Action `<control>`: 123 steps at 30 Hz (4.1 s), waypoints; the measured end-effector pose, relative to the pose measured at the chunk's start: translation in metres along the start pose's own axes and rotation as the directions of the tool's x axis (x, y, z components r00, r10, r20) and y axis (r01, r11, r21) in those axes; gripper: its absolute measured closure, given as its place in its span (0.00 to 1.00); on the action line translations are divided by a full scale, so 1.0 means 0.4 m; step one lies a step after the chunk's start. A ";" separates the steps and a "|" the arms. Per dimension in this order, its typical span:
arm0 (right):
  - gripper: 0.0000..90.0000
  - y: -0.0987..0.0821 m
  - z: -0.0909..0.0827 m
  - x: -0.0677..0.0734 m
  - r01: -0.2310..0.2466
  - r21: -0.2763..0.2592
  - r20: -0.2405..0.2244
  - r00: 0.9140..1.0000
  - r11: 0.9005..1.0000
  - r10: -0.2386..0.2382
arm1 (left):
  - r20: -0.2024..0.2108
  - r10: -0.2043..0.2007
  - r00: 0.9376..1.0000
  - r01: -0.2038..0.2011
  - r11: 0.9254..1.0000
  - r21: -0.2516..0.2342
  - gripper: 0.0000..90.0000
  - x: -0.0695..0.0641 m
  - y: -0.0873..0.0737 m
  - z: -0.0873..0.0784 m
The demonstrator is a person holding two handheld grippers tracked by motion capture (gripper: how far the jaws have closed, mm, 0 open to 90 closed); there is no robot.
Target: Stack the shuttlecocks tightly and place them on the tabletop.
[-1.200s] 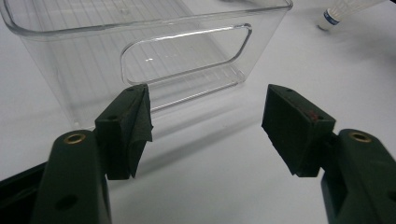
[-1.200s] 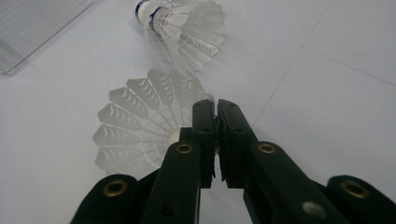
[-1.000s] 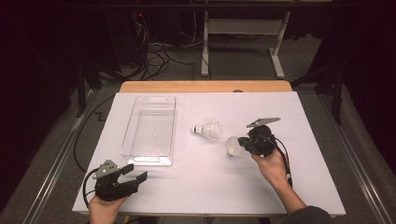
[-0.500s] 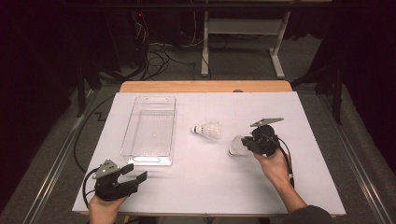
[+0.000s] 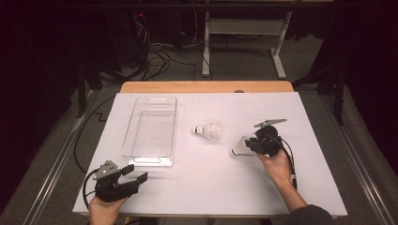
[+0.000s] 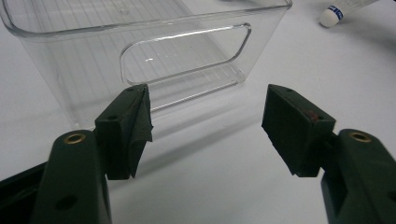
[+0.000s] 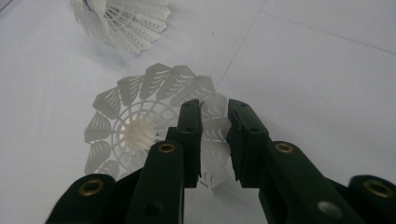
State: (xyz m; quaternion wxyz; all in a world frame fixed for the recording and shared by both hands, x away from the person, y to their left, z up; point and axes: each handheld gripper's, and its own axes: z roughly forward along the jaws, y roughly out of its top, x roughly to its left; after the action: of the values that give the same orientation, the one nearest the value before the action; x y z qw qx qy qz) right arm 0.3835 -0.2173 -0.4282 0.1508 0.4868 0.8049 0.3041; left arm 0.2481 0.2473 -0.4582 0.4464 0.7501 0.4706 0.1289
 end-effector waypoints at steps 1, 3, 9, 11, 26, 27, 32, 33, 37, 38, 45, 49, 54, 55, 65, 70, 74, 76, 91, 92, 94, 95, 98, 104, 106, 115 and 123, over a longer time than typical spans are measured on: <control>0.84 0.000 0.001 -0.001 -0.001 0.004 0.002 1.000 1.000 0.001 | 0.000 0.000 1.000 0.000 1.000 0.000 0.37 0.000 0.000 0.000; 0.83 -0.001 0.003 -0.002 -0.006 0.004 0.002 1.000 1.000 0.006 | 0.000 0.000 1.000 0.000 1.000 0.001 0.37 0.000 0.000 0.000; 0.81 -0.005 0.011 -0.014 -0.018 0.014 -0.001 1.000 1.000 0.018 | 0.000 0.000 1.000 0.000 1.000 0.000 0.37 0.000 0.000 0.000; 0.80 -0.006 0.013 -0.017 -0.022 0.019 0.000 1.000 1.000 0.022 | -0.001 0.001 1.000 -0.001 1.000 0.000 0.37 0.000 0.000 0.000; 0.77 -0.009 0.018 -0.035 -0.055 0.023 -0.001 0.999 0.998 0.055 | -0.001 0.000 1.000 0.000 1.000 -0.002 0.37 0.001 0.001 0.000; 0.77 -0.010 0.018 -0.036 -0.058 0.024 0.000 0.998 0.998 0.058 | -0.001 0.000 1.000 0.000 1.000 -0.002 0.37 0.001 0.001 0.000; 0.77 -0.014 0.018 -0.044 -0.065 0.023 0.000 0.998 0.998 0.065 | -0.001 -0.001 1.000 0.001 1.000 -0.001 0.37 0.001 0.001 0.000; 0.77 -0.016 0.018 -0.046 -0.064 0.024 0.000 0.998 0.998 0.064 | -0.001 0.000 1.000 0.000 1.000 -0.002 0.37 0.001 0.001 0.000; 0.76 -0.023 0.017 -0.051 -0.079 0.026 0.000 0.997 0.997 0.079 | -0.001 0.000 1.000 0.000 1.000 -0.002 0.37 0.001 0.001 0.000; 0.76 -0.024 0.017 -0.053 -0.078 0.027 0.000 0.997 0.997 0.078 | -0.001 0.000 1.000 0.000 1.000 -0.001 0.37 0.000 0.001 0.000; 0.75 -0.029 0.011 -0.059 -0.086 0.019 -0.005 0.996 0.996 0.086 | 0.000 0.001 1.000 -0.001 1.000 0.000 0.37 0.000 0.001 0.000; 0.74 -0.030 0.007 -0.060 -0.083 0.017 -0.006 0.997 0.996 0.083 | 0.002 -0.003 1.000 0.003 1.000 -0.001 0.37 0.001 0.001 0.000; 0.74 -0.031 0.002 -0.060 -0.088 0.013 -0.012 0.996 0.996 0.088 | 0.002 -0.004 1.000 0.004 1.000 -0.001 0.37 0.001 0.001 0.000; 0.74 -0.031 0.001 -0.060 -0.088 0.012 -0.014 0.996 0.996 0.088 | 0.002 -0.003 1.000 0.003 1.000 -0.001 0.37 0.001 0.001 0.000; 0.72 -0.039 -0.011 -0.069 -0.094 0.006 -0.017 0.995 0.996 0.095 | 0.002 0.001 1.000 -0.001 1.000 0.001 0.37 0.000 0.001 0.000; 0.72 -0.046 -0.015 -0.073 -0.097 0.006 -0.019 0.995 0.995 0.097 | 0.002 0.000 1.000 0.000 1.000 0.001 0.37 0.000 0.001 0.001; 0.71 -0.048 -0.019 -0.075 -0.102 0.005 -0.020 0.995 0.995 0.102 | 0.002 0.000 1.000 0.000 1.000 0.002 0.37 0.000 0.001 0.001; 0.71 -0.049 -0.021 -0.075 -0.096 0.002 -0.020 0.995 0.995 0.096 | 0.002 0.000 1.000 0.000 1.000 0.001 0.37 0.000 0.001 0.001; 0.70 -0.066 -0.058 -0.078 -0.094 -0.031 -0.022 0.995 0.995 0.093 | 0.002 -0.003 1.000 0.003 1.000 -0.001 0.37 0.000 0.000 0.000; 0.70 -0.067 -0.060 -0.077 -0.094 -0.034 -0.024 0.995 0.995 0.093 | 0.001 -0.003 1.000 0.003 1.000 -0.001 0.37 0.000 0.000 0.000; 0.70 -0.071 -0.067 -0.077 -0.095 -0.042 -0.028 0.995 0.995 0.094 | 0.000 -0.004 1.000 0.004 1.000 -0.003 0.37 0.000 0.000 0.000; 0.70 -0.073 -0.071 -0.078 -0.094 -0.048 -0.030 0.995 0.994 0.093 | 0.001 -0.004 1.000 0.004 1.000 -0.003 0.37 0.000 0.000 0.000; 0.71 -0.079 -0.081 -0.076 -0.097 -0.052 -0.032 0.995 0.994 0.095 | 0.001 -0.004 1.000 0.004 1.000 -0.003 0.37 0.000 0.000 0.000; 0.73 -0.092 -0.108 -0.076 -0.095 -0.075 -0.039 0.995 0.993 0.093 | -0.002 -0.004 1.000 0.004 1.000 -0.004 0.37 0.000 0.000 0.000; 0.73 -0.096 -0.115 -0.074 -0.091 -0.081 -0.046 0.995 0.993 0.088 | -0.002 -0.004 1.000 0.004 1.000 -0.004 0.37 0.000 0.000 -0.001; 0.74 -0.114 -0.133 -0.045 -0.071 -0.089 -0.086 0.994 0.993 0.063 | -0.003 -0.003 1.000 0.003 1.000 -0.005 0.37 -0.001 0.000 -0.002; 0.74 -0.115 -0.122 -0.030 -0.066 -0.076 -0.105 0.993 0.995 0.058 | -0.003 -0.003 1.000 0.003 1.000 -0.005 0.37 -0.001 0.000 -0.002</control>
State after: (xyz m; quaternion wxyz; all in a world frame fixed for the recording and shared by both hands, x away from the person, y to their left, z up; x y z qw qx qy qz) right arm 0.3309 -0.2601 -0.4205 0.1186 0.4889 0.7834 0.3650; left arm 0.2475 0.2475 -0.4578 0.4478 0.7479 0.4722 0.1306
